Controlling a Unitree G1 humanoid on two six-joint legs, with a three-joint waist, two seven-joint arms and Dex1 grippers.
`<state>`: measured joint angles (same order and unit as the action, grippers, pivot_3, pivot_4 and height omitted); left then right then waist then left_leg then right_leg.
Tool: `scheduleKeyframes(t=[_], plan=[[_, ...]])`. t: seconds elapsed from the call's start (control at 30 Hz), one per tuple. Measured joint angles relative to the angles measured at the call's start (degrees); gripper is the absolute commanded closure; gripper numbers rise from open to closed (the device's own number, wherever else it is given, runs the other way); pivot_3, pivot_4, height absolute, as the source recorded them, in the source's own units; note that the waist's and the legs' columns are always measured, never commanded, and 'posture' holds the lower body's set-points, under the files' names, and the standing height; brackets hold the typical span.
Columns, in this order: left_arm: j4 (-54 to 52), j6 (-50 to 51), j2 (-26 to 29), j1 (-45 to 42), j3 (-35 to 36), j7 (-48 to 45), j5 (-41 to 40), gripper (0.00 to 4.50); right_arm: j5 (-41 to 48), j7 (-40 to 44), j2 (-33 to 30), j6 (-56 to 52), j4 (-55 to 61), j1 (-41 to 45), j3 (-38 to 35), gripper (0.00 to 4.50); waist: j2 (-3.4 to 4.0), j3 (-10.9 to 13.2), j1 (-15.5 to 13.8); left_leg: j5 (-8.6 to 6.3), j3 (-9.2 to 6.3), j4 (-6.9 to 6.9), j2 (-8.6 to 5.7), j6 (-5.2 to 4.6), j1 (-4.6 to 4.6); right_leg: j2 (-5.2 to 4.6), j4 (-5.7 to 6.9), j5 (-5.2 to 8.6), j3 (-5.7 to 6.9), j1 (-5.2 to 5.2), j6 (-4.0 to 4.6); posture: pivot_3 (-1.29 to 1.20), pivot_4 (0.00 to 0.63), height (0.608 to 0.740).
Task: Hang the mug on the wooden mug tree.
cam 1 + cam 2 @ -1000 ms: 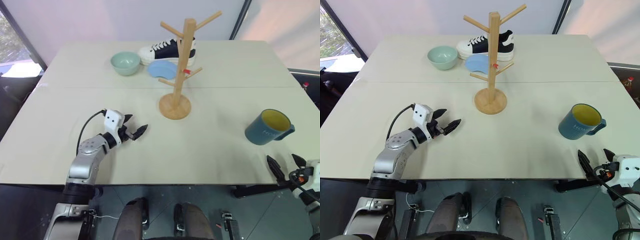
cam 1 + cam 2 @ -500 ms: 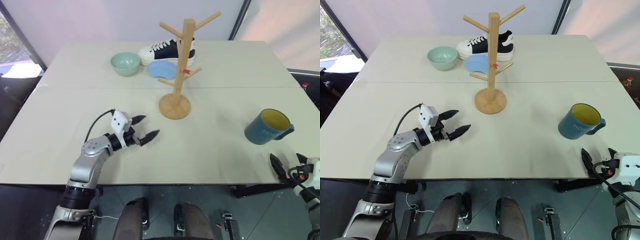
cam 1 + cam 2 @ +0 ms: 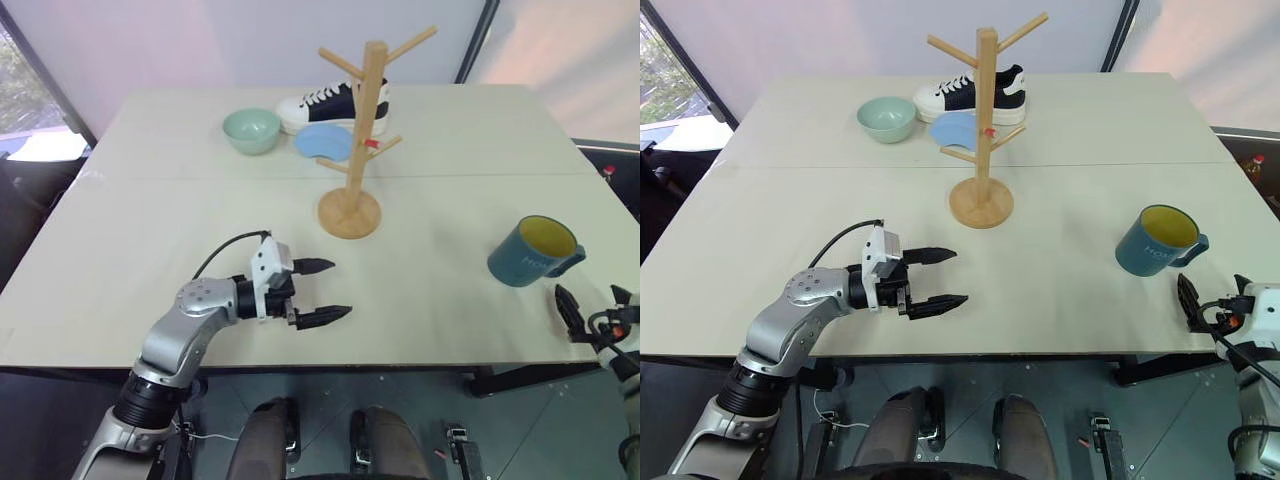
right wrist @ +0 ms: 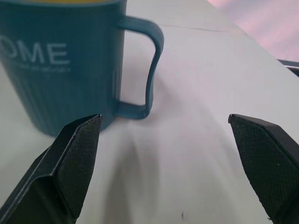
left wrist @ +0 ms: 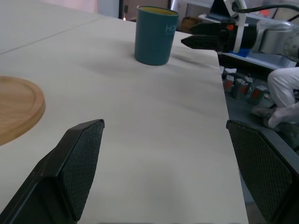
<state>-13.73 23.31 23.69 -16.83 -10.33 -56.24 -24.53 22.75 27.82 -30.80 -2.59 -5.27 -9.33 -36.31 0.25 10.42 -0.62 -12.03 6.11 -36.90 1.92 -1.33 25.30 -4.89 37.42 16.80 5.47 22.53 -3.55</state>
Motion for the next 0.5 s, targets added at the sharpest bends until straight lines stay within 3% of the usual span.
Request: scheduleKeyframes(t=[0.5], plan=[[-0.67, 0.0, 0.53, 0.14, -0.05, 0.58, 0.09, 0.0, -3.63, 0.2, -4.24, 2.43, -15.2, 11.78, 3.45, 0.01, 0.03, -0.01, 0.14, 0.04, 0.0, -0.13, 0.0, -0.1, 0.01, 0.02, 0.07, -0.06, 0.0, -0.02, -0.06, 0.0, 0.15, 0.73]])
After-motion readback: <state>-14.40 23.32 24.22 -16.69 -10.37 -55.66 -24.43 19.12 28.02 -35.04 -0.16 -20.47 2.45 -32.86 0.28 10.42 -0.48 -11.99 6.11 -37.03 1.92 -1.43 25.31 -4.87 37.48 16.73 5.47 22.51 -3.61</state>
